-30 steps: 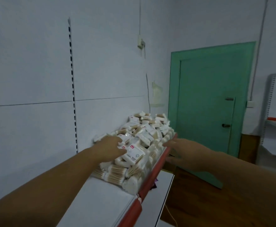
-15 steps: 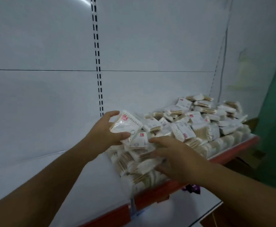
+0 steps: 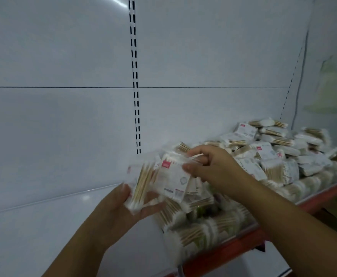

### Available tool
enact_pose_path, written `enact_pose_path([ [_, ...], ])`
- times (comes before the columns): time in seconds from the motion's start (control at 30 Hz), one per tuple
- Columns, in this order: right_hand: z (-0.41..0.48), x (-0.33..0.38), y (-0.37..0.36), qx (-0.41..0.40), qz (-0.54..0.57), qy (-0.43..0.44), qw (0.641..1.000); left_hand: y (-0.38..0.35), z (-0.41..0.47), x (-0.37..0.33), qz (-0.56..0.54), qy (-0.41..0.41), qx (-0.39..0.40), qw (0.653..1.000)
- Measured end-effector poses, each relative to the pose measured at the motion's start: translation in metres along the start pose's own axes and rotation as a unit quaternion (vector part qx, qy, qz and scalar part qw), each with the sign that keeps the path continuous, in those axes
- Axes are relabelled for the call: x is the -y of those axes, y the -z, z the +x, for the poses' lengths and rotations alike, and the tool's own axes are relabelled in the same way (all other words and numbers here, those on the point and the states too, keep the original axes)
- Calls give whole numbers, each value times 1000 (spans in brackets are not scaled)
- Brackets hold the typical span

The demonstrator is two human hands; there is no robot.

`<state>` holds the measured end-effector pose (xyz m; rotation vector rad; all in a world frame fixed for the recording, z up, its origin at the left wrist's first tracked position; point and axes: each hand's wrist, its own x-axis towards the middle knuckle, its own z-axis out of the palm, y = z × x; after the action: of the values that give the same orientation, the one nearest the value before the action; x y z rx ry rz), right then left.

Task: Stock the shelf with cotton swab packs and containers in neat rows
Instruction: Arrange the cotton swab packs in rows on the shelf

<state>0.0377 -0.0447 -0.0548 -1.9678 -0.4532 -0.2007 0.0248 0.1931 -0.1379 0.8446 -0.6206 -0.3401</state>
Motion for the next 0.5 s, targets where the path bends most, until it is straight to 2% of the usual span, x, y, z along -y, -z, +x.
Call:
enact_pose_path([
  [0.1, 7, -4, -21, -20, -55, 2, 998, -7, -1, 5, 18, 13, -31, 999],
  [0.17, 9, -6, -22, -70, -158, 8, 985, -15, 2, 6, 42, 7, -124, 991],
  [0.23, 9, -8, -16, -99, -303, 8, 948, -18, 6, 8, 48, -20, -232, 971],
  [0.3, 7, -14, -13, -46, -435, -8, 899, -18, 8, 10, 85, -60, -315, 943],
  [0.37, 5, -20, -19, 30, -501, -26, 865, -20, 7, 10, 131, -94, -357, 920],
  [0.43, 5, -22, -23, 47, -518, -23, 854, -23, 5, 12, 153, -110, -363, 913],
  [0.5, 8, -21, -25, 35, -508, -13, 861, -25, 3, 12, 165, -126, -365, 907],
])
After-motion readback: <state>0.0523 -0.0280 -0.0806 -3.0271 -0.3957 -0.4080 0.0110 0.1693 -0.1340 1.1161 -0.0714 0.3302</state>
